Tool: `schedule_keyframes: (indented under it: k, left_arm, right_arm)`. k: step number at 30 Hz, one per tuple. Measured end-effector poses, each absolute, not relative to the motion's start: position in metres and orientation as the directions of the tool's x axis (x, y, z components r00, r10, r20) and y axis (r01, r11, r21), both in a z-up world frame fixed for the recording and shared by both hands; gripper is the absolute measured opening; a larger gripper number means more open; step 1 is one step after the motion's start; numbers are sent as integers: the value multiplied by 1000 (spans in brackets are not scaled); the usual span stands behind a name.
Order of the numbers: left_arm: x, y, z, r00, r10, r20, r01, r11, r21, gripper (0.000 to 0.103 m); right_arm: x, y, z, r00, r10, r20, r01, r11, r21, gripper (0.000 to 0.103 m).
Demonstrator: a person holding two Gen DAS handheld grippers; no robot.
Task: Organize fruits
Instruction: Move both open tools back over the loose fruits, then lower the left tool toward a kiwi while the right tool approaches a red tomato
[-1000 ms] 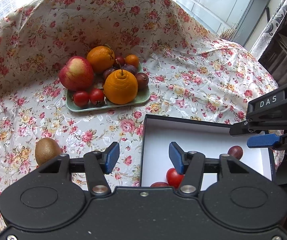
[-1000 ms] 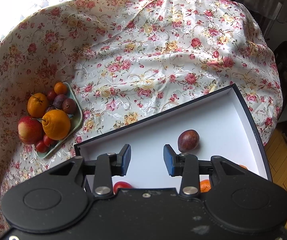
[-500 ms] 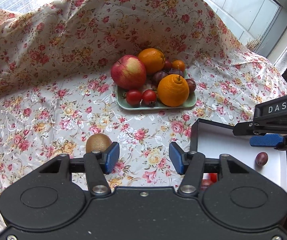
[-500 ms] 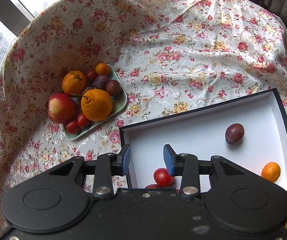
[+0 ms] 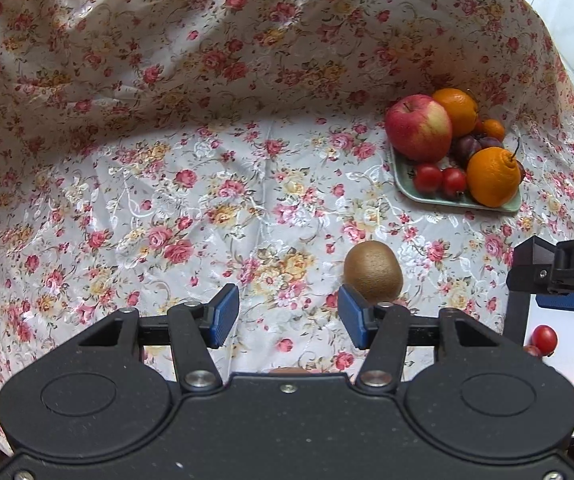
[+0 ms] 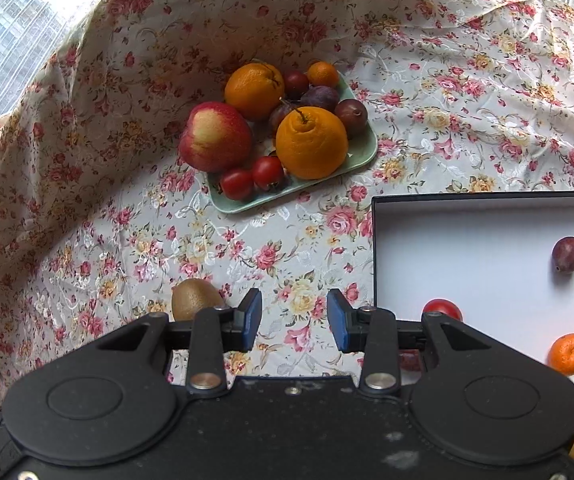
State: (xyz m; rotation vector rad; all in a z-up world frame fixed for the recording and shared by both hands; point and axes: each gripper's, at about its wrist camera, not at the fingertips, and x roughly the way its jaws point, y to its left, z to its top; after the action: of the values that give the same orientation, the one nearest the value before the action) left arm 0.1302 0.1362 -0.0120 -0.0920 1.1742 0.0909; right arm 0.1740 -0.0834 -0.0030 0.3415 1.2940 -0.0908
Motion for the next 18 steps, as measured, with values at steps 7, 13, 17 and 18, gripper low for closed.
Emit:
schedule_keyframes:
  k: [7, 13, 17, 18]
  left_arm:
    - [126, 160, -11, 361, 30, -932, -183, 982, -39, 60]
    - [124, 154, -12, 355, 22, -935, -163, 986, -39, 60]
    - [119, 148, -12, 349, 21, -937, -144, 989, -31, 60]
    - [117, 146, -12, 347, 24, -937, -138, 990, -26, 60]
  right_arm:
    - [169, -54, -15, 222, 160, -962, 197, 959, 205, 39]
    - [164, -46, -20, 193, 204, -960, 181, 954, 239, 39]
    - [159, -45, -23, 176, 220, -959, 187, 950, 252, 39]
    - [157, -45, -23, 174, 221, -960, 185, 950, 252, 39]
